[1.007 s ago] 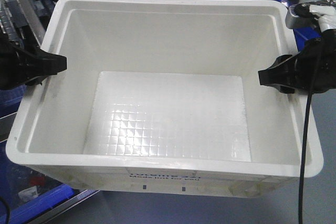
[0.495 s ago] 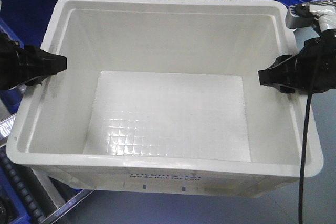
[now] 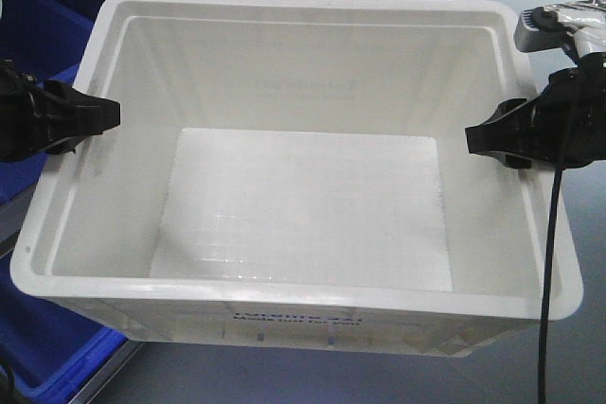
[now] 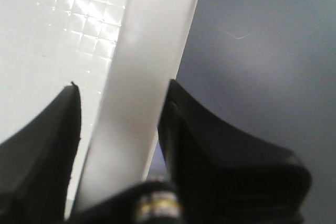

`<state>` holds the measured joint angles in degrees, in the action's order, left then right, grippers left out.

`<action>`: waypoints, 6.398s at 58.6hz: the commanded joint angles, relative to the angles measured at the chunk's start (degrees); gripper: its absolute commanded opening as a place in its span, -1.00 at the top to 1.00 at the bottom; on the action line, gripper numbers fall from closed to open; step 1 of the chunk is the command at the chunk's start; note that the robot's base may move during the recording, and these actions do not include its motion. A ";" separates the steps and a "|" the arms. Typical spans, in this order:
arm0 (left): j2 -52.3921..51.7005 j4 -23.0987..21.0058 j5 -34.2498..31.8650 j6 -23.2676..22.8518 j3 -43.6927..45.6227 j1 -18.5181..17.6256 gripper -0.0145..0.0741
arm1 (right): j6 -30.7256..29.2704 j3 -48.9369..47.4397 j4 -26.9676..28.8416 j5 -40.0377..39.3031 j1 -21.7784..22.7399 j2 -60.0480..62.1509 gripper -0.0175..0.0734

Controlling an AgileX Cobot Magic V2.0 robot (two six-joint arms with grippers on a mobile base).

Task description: Move bin from left to right shelf

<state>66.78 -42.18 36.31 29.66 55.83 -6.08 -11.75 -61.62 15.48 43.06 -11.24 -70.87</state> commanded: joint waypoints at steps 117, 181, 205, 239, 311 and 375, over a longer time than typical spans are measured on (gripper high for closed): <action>-1.61 -8.98 1.48 1.15 2.59 -1.96 0.69 | -0.87 -2.96 7.78 -5.96 -1.30 1.79 0.62; -1.61 -8.98 1.48 1.15 2.59 -1.96 0.69 | -0.87 -2.96 7.78 -5.89 -1.30 1.79 0.62; -1.61 -8.98 1.48 1.15 2.59 -1.96 0.69 | -0.87 -2.96 7.78 -5.89 -1.30 1.79 0.62; -1.61 -8.98 1.48 1.15 2.59 -1.96 0.69 | -0.87 -2.96 7.78 -5.89 -1.30 1.79 0.62; -1.61 -8.98 1.48 1.15 2.59 -1.96 0.69 | -0.87 -2.96 7.78 -5.89 -1.30 1.79 0.62; -1.61 -8.98 1.48 1.15 2.59 -1.96 0.69 | -0.87 -2.96 7.78 -5.89 -1.30 1.79 0.62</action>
<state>66.78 -42.18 36.31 29.60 55.83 -6.08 -11.73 -61.62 15.43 43.14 -11.24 -70.87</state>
